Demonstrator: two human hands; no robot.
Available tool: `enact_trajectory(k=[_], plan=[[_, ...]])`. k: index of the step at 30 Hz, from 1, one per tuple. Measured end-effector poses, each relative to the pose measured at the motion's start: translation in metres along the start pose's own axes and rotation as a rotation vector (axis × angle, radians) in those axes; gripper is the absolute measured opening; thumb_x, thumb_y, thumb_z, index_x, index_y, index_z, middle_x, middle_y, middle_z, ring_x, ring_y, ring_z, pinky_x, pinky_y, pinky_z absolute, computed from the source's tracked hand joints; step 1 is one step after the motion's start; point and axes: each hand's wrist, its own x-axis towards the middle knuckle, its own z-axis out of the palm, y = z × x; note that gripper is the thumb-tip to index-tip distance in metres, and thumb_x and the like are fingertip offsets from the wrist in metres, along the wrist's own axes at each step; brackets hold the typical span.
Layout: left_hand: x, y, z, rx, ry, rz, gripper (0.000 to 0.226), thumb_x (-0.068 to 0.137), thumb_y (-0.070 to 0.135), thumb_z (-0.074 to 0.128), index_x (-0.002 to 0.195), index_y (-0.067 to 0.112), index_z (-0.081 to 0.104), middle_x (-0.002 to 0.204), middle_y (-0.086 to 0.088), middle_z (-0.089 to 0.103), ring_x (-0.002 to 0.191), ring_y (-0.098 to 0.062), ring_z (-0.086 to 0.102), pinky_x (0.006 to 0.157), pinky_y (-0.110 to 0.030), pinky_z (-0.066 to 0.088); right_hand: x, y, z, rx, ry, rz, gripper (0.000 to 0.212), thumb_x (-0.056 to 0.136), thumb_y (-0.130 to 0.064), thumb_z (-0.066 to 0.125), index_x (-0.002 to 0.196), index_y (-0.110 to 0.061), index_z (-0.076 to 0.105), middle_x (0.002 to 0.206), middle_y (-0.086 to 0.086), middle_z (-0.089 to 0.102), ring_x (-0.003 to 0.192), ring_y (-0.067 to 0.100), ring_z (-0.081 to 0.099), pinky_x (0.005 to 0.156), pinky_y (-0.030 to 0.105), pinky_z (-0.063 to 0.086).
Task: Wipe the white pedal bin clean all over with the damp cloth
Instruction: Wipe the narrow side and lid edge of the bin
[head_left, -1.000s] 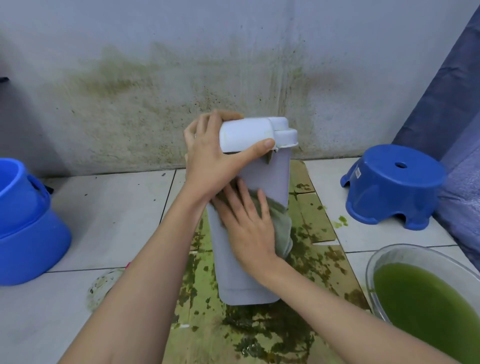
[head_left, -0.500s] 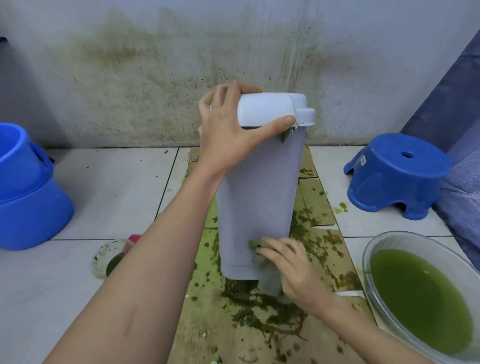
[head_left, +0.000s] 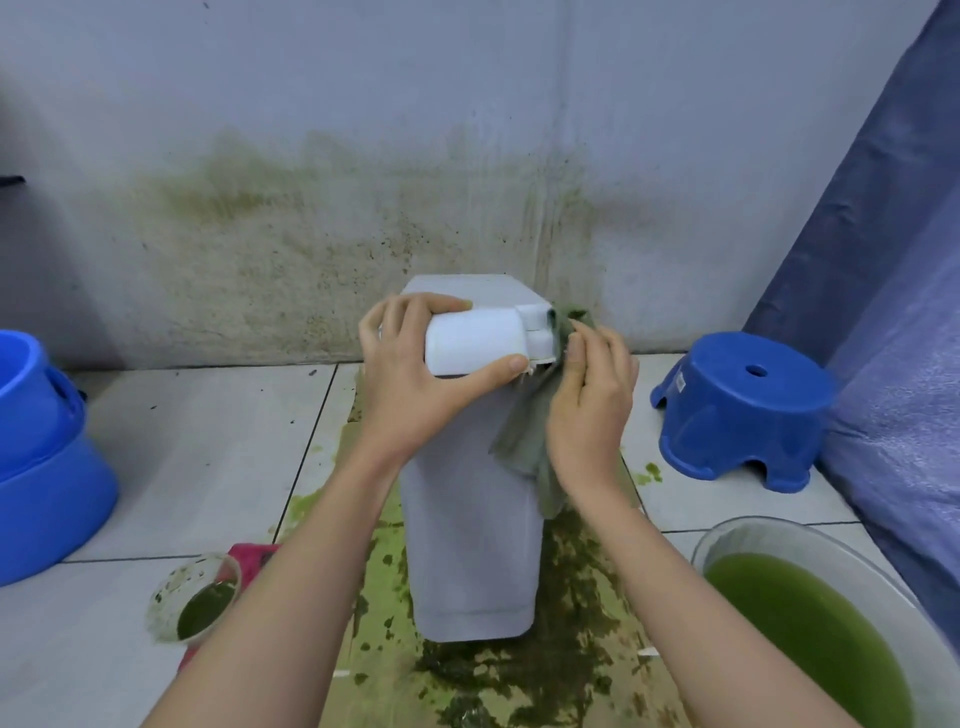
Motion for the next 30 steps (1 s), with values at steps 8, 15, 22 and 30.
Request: enact_trajectory(k=[8, 15, 22, 30], plan=[[-0.015, 0.005, -0.002, -0.001, -0.014, -0.001, 0.068, 0.051, 0.077, 0.063, 0.105, 0.038, 0.049, 0.117, 0.018, 0.05, 0.126, -0.016, 0.028, 0.096, -0.018, 0.023, -0.07, -0.016, -0.018, 0.175, -0.017, -0.023, 0.039, 0.096, -0.029, 0.039, 0.117, -0.005, 0.062, 0.115, -0.006, 0.053, 0.11, 0.015, 0.051, 0.094, 0.017, 0.041], [-0.028, 0.008, -0.006, -0.025, -0.01, -0.002, 0.064, 0.05, 0.075, 0.065, 0.103, 0.044, 0.045, 0.115, 0.029, 0.044, 0.131, -0.017, 0.023, 0.102, -0.024, 0.024, -0.06, -0.012, -0.028, 0.123, -0.016, -0.06, 0.034, 0.094, -0.026, 0.045, 0.113, -0.008, 0.066, 0.111, -0.006, 0.058, 0.105, 0.016, 0.051, 0.093, 0.014, 0.039], [-0.045, 0.007, -0.015, -0.062, -0.042, -0.015, 0.068, 0.05, 0.071, 0.068, 0.106, 0.038, 0.049, 0.119, 0.026, 0.044, 0.133, -0.011, 0.019, 0.1, -0.015, 0.02, -0.063, -0.008, -0.038, 0.004, -0.05, -0.203, 0.027, 0.089, -0.015, 0.053, 0.112, -0.01, 0.068, 0.108, 0.004, 0.06, 0.098, 0.015, 0.049, 0.084, 0.027, 0.046], [-0.08, 0.009, -0.019, -0.056, -0.024, 0.021, 0.071, 0.049, 0.069, 0.071, 0.107, 0.035, 0.051, 0.123, 0.028, 0.041, 0.137, -0.013, 0.017, 0.11, -0.038, 0.025, -0.084, -0.006, -0.081, -0.096, -0.124, -0.201, 0.021, 0.088, -0.012, 0.058, 0.104, -0.008, 0.071, 0.102, 0.006, 0.058, 0.098, 0.019, 0.053, 0.089, 0.009, 0.038]])
